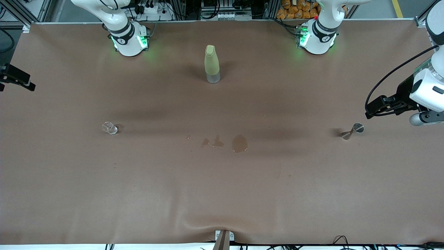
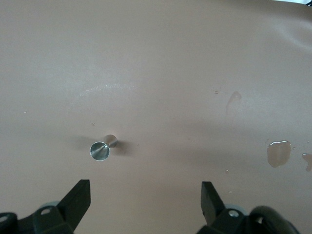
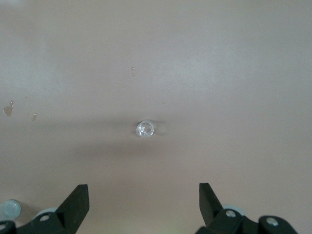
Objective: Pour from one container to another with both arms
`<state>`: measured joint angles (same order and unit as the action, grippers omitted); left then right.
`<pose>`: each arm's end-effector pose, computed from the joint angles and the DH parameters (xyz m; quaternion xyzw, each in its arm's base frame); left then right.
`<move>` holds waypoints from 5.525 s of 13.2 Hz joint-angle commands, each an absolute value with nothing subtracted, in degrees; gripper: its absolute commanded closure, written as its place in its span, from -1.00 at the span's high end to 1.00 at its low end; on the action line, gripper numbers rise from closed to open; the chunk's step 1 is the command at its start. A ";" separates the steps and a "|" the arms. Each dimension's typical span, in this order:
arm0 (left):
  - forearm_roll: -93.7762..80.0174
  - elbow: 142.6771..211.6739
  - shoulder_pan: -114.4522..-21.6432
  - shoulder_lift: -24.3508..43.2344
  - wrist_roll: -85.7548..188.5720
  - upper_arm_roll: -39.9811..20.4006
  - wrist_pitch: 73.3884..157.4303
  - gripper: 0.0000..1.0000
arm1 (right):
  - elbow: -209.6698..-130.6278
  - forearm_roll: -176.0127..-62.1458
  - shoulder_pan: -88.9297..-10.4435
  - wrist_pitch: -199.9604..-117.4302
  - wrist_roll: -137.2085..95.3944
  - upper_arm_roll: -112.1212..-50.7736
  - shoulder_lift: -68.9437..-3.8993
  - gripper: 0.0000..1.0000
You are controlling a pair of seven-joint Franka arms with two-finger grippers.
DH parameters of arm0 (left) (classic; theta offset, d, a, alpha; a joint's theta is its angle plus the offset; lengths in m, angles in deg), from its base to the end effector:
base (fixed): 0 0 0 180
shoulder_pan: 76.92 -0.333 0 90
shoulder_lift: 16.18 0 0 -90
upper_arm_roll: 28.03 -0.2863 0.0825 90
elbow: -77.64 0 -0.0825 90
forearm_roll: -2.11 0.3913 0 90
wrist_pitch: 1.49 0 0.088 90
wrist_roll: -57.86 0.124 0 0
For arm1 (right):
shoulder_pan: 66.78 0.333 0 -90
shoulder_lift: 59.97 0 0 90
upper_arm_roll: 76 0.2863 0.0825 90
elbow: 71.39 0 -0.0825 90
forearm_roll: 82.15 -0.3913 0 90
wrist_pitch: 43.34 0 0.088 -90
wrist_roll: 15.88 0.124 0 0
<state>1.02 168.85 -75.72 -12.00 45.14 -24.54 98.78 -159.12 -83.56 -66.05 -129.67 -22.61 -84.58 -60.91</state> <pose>0.5966 -0.0499 0.5419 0.9965 0.0714 0.0404 0.0180 0.5461 -0.0727 0.6001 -0.9999 0.0090 0.0024 0.0139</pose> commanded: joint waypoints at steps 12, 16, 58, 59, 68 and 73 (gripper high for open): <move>2.20 168.43 -75.69 -13.28 45.73 -23.37 96.95 1.00 | -162.26 -85.40 -67.93 -134.21 -32.21 -84.88 -57.16 1.00; 2.20 168.52 -75.78 -13.37 46.78 -23.37 96.25 1.00 | -166.30 -91.69 -73.62 -137.47 -47.11 -84.88 -57.07 1.00; -20.37 168.60 -93.17 -4.42 102.96 -23.98 96.60 1.00 | -174.13 -148.24 -92.36 -129.74 -162.39 -81.19 -9.61 1.00; -22.04 168.61 -94.14 -2.84 110.17 -23.98 96.60 1.00 | -174.13 -148.24 -92.36 -129.82 -162.56 -81.10 -9.53 0.98; -36.45 168.78 -107.23 12.71 156.69 -23.81 90.19 1.00 | -174.22 -148.33 -92.18 -128.24 -163.26 -80.74 -9.52 0.77; -40.33 169.13 -110.05 19.14 171.82 -23.72 89.04 1.00 | -174.22 -148.15 -92.27 -128.24 -167.83 -80.74 -9.52 0.80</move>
<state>-38.45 169.83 -108.49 17.33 167.32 -24.33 90.48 -175.04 -147.26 -91.82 -129.13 -165.68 -80.89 -10.22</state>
